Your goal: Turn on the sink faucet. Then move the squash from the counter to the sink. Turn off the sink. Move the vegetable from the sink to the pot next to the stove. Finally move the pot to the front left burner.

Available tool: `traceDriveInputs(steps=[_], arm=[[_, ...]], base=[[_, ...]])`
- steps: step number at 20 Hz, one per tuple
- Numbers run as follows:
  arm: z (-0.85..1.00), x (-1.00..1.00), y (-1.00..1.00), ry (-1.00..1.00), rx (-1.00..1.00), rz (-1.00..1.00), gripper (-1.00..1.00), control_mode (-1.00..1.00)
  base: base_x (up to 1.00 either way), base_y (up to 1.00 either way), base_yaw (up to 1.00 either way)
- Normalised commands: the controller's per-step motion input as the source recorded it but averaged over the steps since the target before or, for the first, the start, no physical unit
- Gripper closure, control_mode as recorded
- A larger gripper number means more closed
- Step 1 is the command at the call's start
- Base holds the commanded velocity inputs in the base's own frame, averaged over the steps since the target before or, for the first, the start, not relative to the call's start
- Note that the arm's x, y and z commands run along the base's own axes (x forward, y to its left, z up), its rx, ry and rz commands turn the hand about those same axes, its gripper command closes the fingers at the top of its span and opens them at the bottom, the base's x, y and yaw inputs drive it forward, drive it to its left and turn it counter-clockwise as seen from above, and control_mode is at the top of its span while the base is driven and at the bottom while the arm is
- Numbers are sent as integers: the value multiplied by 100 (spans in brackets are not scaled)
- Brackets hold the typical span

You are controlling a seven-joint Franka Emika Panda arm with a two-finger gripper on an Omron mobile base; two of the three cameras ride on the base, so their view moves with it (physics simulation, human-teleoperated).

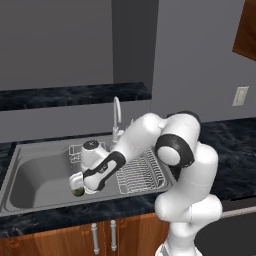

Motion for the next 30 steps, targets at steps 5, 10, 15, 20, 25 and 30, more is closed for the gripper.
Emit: traceDriveInputs(steps=[5, 10, 15, 20, 25, 30], arm=[[-7, 1, 15, 0, 0, -5, -100, -100], [-18, 9, 9, 0, 0, -6, -100, -100], [-30, 18, 0, 0, 0, -4, -100, -100], [-14, 14, 2, 0, 0, -6, -100, -100], [-7, 17, 4, 0, 0, -6, -100, -100], [-6, 20, 0, 0, 0, -3, -100, -100]], base=[[0, 0, 0], [0, 0, 0], [0, 0, 0], [0, 0, 0], [0, 0, 0], [0, 0, 0]])
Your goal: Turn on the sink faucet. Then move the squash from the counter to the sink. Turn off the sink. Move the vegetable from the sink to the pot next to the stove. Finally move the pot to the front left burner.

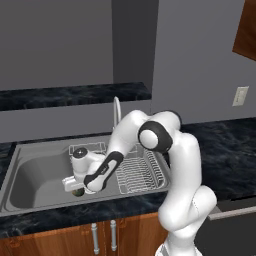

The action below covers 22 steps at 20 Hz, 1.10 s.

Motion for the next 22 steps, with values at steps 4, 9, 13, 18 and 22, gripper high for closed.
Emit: traceDriveInputs(steps=[4, 9, 13, 18, 22], arm=[[-11, 18, 0, 0, 0, -1, -100, -100], [-16, 10, 0, 1, 0, 0, -100, -100], [-19, 12, 2, 1, 0, 0, -100, -100], [-14, 20, 11, 1, 0, 0, -100, -100], [-9, 20, 22, 1, 0, 0, -100, -100]], base=[[0, 0, 0], [0, 0, 0], [0, 0, 0], [0, 0, 0], [0, 0, 0]])
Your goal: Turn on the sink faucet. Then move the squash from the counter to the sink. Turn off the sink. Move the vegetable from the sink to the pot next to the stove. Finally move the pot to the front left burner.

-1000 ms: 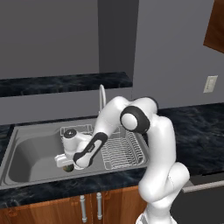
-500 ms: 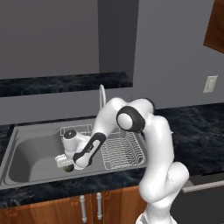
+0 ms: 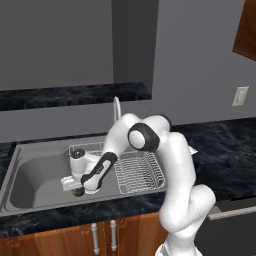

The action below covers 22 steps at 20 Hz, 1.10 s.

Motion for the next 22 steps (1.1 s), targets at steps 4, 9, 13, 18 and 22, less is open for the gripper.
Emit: traceDriveInputs(steps=[4, 9, 13, 18, 22], arm=[[-14, 19, 24, 2, 0, 0, -100, -100], [-21, 20, 11, 0, 0, 0, -100, -100], [-20, 18, 1, 0, 0, 0, -100, -100], [-19, 12, 0, 0, 0, 0, -100, -100], [-12, 0, 0, 0, 0, 0, -100, -100]], base=[[0, 0, 0], [0, 0, 0], [0, 0, 0], [0, 0, 0], [0, 0, 0]])
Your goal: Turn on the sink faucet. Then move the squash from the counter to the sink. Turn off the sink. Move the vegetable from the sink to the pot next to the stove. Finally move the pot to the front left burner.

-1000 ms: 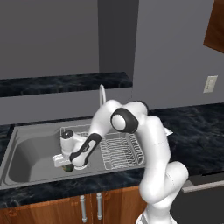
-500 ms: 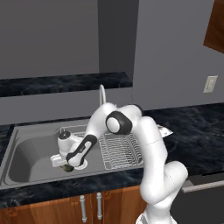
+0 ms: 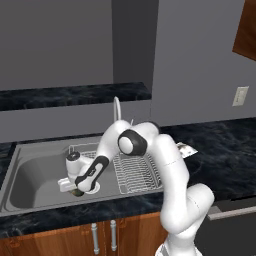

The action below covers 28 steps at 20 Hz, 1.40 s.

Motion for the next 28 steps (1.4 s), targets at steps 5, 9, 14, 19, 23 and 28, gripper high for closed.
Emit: traceDriveInputs(steps=[5, 9, 14, 19, 23, 28], arm=[[-13, 0, 0, 0, 0, 0, -100, -100], [-13, 3, 0, 0, 0, 0, -100, -100], [-17, 9, 0, 0, 0, 0, -100, -100], [-11, 12, 0, 0, 0, 0, -100, -100], [-11, 8, 0, 0, 0, 0, -100, -100], [-19, 1, 1, 0, 0, 0, -100, -100]], base=[[0, 0, 0], [0, 0, 0], [0, 0, 0], [0, 0, 0], [0, 0, 0], [0, 0, 0]])
